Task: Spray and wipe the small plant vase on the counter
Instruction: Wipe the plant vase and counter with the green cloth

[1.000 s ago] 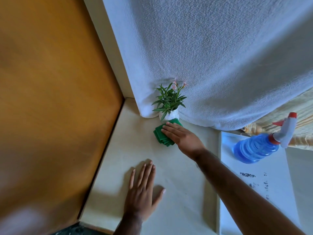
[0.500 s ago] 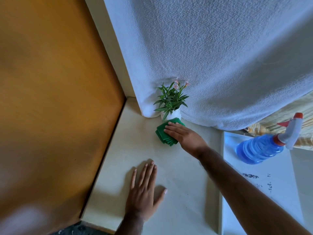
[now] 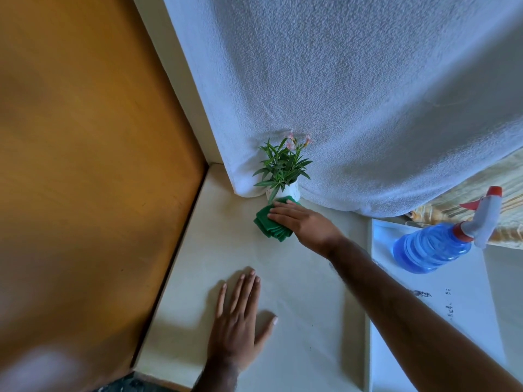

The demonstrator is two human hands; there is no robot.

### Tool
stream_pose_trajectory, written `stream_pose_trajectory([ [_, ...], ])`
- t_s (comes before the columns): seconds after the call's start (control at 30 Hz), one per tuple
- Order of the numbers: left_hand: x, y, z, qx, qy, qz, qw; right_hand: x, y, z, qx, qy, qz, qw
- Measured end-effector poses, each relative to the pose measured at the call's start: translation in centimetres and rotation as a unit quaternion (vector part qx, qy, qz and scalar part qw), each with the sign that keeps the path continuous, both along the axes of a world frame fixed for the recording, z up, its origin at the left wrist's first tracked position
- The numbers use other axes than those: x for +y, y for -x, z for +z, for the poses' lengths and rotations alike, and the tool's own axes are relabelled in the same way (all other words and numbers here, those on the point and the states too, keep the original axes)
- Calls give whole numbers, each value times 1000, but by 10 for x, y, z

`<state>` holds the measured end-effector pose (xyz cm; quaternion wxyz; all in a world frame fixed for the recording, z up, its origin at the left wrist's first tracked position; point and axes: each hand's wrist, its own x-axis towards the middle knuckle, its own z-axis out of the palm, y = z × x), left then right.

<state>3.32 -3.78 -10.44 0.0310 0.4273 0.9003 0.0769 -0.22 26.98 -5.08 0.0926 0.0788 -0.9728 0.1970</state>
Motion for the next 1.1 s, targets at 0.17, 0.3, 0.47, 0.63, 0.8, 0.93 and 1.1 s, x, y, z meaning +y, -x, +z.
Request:
stream_pose_trajectory([
  [0.17, 0, 0, 1, 3, 0, -3, 1000, -1, -19, -8, 17, 17, -40, 999],
  [0.3, 1, 1, 1, 6, 0, -2, 1000, -3, -9, 17, 95, -12, -1, 995],
  [0.47, 0, -1, 2, 10, -3, 0, 1000, 3, 2, 15, 88, -24, 1, 996],
  [0.63, 2, 1, 3, 17, -2, -3, 1000, 3, -7, -1, 45, 6, -22, 999],
  [0.8, 1, 1, 2, 11, -5, -5, 1000, -3, -18, -14, 8, 37, -50, 998],
  [0.93, 1, 1, 1, 6, -4, -3, 1000, -3, -23, -13, 5, 78, -78, 994],
  [1.1, 1, 2, 1, 4, -2, -2, 1000, -6, -11, 19, 109, 32, -29, 993],
])
